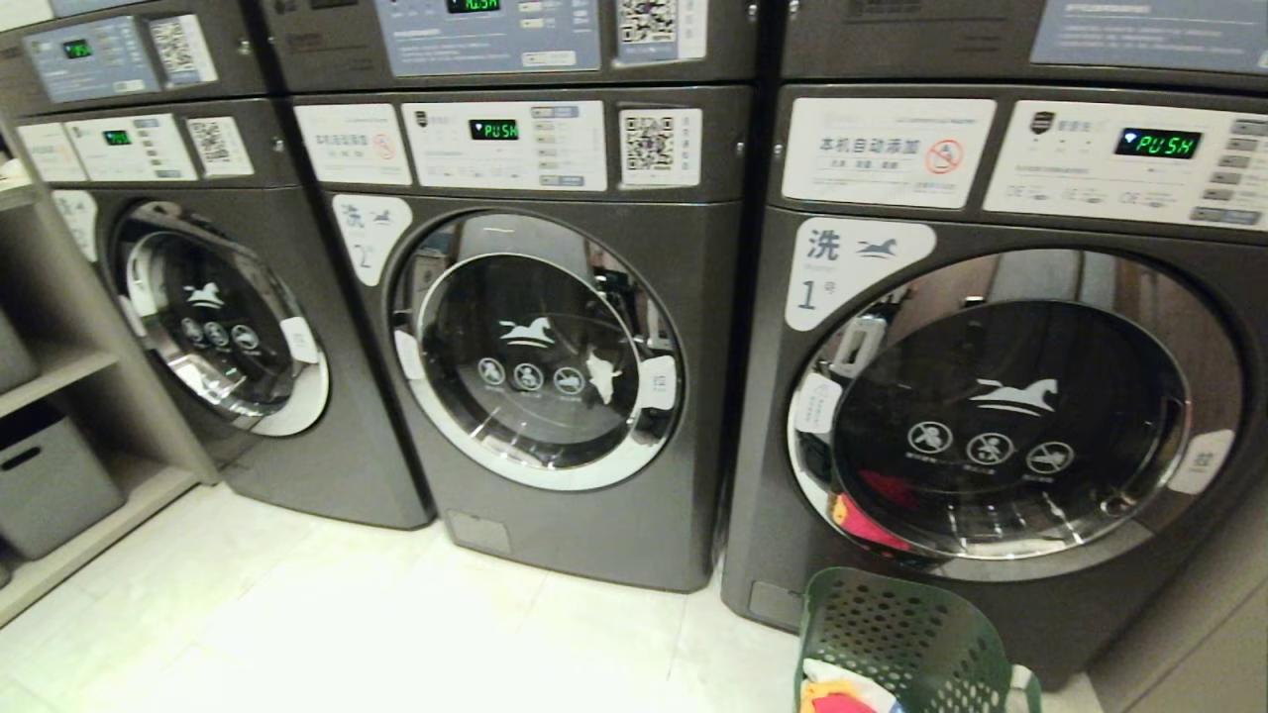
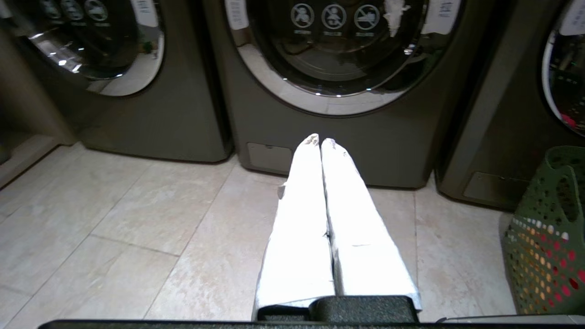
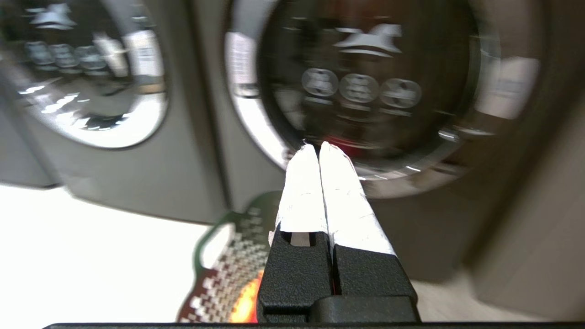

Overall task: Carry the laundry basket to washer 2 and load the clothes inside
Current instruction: Open the lid of the washing machine

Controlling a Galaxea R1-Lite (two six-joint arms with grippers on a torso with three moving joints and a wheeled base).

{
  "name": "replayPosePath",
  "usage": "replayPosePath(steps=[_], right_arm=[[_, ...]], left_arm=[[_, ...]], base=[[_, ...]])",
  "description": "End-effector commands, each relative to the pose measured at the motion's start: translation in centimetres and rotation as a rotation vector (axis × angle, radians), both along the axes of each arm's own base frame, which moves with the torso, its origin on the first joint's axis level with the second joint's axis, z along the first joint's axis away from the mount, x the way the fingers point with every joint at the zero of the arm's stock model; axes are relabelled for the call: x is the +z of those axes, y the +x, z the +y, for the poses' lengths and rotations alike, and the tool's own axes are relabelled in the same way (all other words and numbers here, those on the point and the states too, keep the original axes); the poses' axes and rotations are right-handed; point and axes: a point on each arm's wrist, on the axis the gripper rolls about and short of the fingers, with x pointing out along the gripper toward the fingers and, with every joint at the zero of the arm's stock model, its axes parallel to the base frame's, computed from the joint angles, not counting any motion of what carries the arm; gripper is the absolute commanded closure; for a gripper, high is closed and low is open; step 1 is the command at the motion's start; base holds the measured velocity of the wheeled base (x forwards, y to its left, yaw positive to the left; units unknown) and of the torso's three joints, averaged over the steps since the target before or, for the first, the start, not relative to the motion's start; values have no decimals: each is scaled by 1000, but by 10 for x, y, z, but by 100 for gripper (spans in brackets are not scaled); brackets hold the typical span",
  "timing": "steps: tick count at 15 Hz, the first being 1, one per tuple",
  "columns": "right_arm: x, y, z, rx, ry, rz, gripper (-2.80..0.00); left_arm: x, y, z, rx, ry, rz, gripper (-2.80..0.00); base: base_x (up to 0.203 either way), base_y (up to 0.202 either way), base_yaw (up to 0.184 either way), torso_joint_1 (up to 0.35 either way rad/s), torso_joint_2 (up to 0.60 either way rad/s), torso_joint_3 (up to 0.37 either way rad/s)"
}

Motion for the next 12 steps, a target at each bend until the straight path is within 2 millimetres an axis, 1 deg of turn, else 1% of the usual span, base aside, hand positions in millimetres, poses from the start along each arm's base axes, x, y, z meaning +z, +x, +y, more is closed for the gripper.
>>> replayPosePath(steps=[1,3,11,12], right_arm=[[-9,3,0,0,1,34,0],[-9,3,0,0,1,34,0],[-9,3,0,-1,5,34,0],[-9,3,0,1,5,34,0]], left_arm=[[0,0,0,0,2,2,0],[0,0,0,0,1,2,0],[0,0,0,0,0,2,0],[0,0,0,1,0,2,0]], base=[[-1,-6,178,2,2,2],[1,-2,95,3,-1,5],[0,0,0,0,0,0],[-6,4,-69,2,2,2]])
